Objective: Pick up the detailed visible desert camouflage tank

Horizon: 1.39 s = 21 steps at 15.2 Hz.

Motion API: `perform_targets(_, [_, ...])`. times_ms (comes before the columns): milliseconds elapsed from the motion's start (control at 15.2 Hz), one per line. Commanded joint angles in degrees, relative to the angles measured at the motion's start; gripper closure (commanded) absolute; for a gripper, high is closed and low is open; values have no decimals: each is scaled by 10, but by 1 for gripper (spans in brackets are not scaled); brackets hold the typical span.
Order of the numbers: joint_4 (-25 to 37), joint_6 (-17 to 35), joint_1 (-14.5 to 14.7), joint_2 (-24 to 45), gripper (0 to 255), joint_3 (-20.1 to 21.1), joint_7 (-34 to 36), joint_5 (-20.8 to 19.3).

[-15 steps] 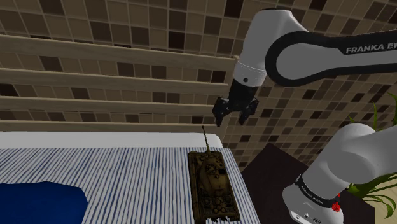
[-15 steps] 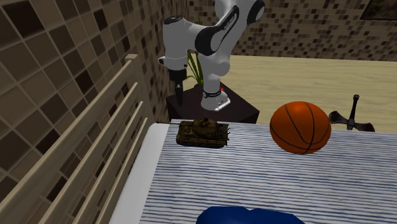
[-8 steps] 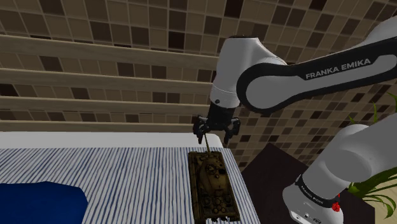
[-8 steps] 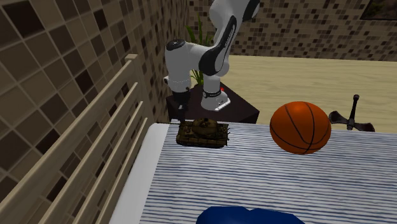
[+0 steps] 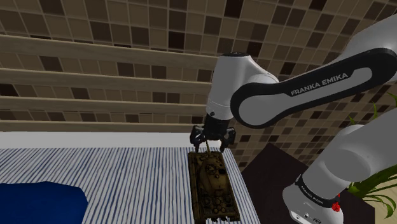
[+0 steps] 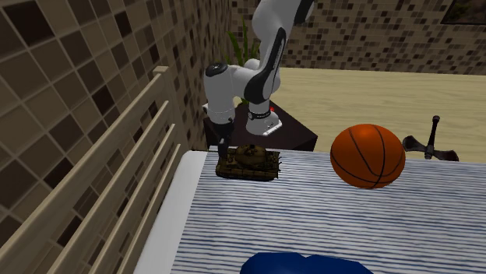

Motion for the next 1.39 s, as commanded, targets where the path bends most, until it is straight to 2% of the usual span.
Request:
perform_targets(0, [-1,4,-1,3,0,1,0,-1])
perform_targets(66, [-1,4,-1,3,255,2,1,-1])
perform_targets(660, [-1,4,-1,3,255,1,0,-1])
perform_targets(1320, [42,-89,8,-48,255,-31,-5,1])
